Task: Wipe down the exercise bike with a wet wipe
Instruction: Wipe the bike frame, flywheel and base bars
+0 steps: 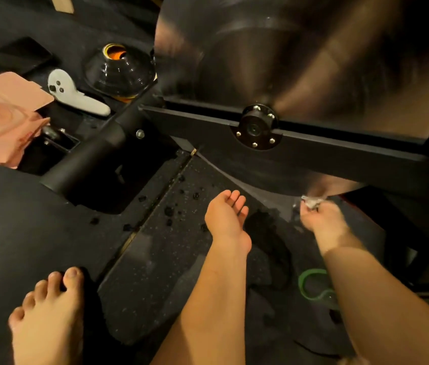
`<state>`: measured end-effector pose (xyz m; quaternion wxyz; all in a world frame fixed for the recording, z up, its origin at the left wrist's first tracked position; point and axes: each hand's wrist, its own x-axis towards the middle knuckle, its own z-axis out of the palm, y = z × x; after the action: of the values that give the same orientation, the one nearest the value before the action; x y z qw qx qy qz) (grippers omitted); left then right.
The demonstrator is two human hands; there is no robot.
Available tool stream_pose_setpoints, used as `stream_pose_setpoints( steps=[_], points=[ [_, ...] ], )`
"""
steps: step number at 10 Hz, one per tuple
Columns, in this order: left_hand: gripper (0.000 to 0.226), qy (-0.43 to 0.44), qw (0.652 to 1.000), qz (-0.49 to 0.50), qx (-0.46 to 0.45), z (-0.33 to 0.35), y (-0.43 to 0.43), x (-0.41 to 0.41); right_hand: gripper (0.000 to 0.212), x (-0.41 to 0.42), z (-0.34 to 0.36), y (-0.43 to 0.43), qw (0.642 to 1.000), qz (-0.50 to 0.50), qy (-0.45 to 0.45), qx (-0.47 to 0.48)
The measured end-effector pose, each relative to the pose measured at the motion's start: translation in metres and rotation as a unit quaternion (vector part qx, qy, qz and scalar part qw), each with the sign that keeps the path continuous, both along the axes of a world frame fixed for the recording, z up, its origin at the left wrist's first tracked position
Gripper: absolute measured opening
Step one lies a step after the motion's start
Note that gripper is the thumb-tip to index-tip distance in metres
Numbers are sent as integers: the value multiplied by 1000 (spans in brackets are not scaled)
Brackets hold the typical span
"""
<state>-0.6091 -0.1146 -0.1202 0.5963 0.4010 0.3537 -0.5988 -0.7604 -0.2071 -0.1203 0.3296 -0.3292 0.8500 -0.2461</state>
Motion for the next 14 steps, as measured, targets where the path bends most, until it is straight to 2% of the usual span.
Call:
stream_pose_setpoints(
  steps=[1,2,3,4,5,6,7,8,9,10,11,12,13,14],
  points=[
    [30,18,1000,-5,17,0,3,-6,37,27,4,13,997,71,6,33],
    [31,27,1000,-9,6,1,1,-10,18,70,-5,26,991,-15,-123,51],
    [34,2,1000,17,-18,1,0,-5,23,100,-15,15,973,-51,-223,19],
    [34,-26,999,10,-15,-2,-1,4,48,92,9,9,996,50,-68,27],
    [34,-11,1000,8,-22,2,0,3,44,68,38,17,996,81,-42,-7],
    [32,1,999,-9,-34,4,-6,-3,19,25,67,5,906,-132,-382,-124],
    [30,55,989,-86,-109,15,-10,-12,21,-11,86,-5,736,-340,-543,-221],
    [31,66,962,-174,-198,32,-16,-18,46,0,90,9,724,-293,-558,-281],
    [25,5,954,-201,-224,42,-24,-18,20,25,75,18,749,-197,-566,-285],
    [14,-45,973,-147,-173,36,-15,-13,15,72,47,19,924,-17,-364,-117],
    [19,-77,985,-86,-130,40,-17,-9,24,110,28,23,849,-83,-521,-43],
    [33,-56,996,-73,-20,8,37,41,28,121,23,39,826,-73,-555,68],
    [77,-490,735,-446,141,-74,156,101,35,113,23,53,824,-1,-549,142],
    [76,-551,607,-511,260,-125,211,117,46,102,36,58,819,23,-556,137]
  ],
)
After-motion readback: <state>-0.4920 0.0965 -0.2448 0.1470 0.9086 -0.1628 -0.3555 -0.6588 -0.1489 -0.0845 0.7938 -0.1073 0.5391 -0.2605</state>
